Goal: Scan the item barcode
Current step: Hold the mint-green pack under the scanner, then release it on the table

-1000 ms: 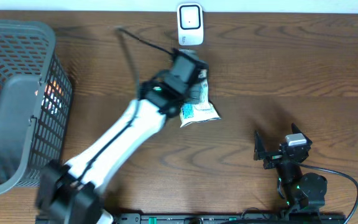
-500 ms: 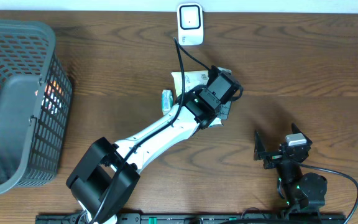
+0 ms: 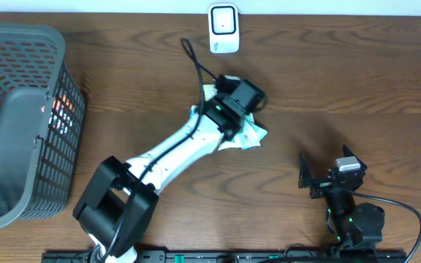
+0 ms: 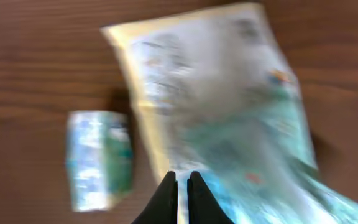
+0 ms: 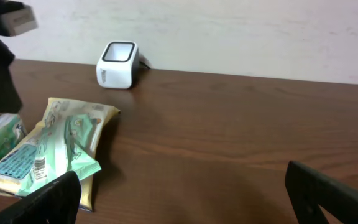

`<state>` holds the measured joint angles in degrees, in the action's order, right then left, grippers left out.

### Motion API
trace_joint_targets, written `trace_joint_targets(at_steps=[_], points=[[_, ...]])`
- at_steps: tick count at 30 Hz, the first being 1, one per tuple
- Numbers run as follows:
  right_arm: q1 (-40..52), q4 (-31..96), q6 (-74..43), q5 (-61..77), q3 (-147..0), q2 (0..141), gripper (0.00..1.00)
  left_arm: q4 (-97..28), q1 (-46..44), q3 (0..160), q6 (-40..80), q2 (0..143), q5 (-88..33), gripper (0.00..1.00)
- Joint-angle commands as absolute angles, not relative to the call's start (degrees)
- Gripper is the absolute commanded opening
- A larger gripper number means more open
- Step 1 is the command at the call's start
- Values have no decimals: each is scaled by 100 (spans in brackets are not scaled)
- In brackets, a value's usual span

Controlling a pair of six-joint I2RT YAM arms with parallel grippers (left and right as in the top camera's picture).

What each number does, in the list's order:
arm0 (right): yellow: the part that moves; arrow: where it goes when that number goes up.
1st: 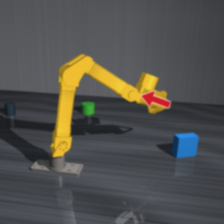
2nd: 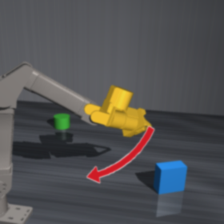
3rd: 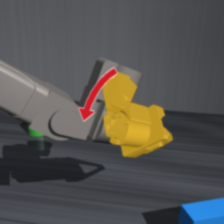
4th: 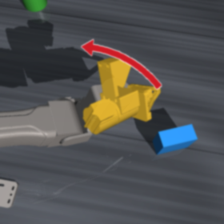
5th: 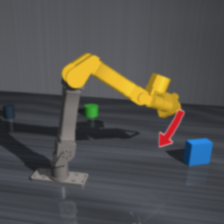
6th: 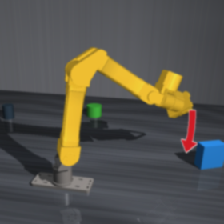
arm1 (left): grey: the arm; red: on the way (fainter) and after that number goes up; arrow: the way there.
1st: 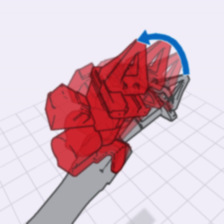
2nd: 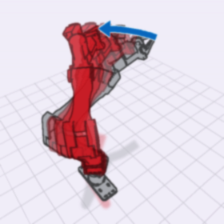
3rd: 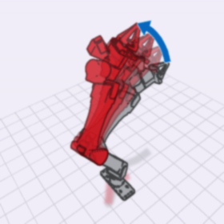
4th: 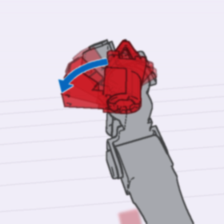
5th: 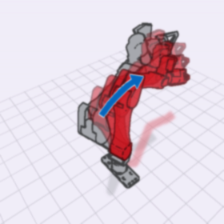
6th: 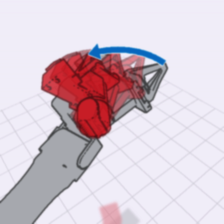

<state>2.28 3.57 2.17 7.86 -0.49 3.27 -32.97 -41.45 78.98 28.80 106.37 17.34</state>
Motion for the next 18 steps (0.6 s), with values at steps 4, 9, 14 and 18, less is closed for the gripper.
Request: trace_joint_targets(at_steps=[4, 9, 14, 18], points=[[261, 364, 287, 762, -32, 301, 99, -3264, -3826, 7983, 3063, 10925, 1081, 8], [261, 364, 285, 762, -32, 301, 99, -3251, -3833, 7983, 3028, 11098, 788, 7], [261, 364, 287, 762, -32, 301, 99, -3212, -3833, 7983, 3030, 11126, 626, 8], [261, 364, 287, 762, -32, 301, 99, -3035, -3837, 7983, 3026, 11126, 178, 8]])
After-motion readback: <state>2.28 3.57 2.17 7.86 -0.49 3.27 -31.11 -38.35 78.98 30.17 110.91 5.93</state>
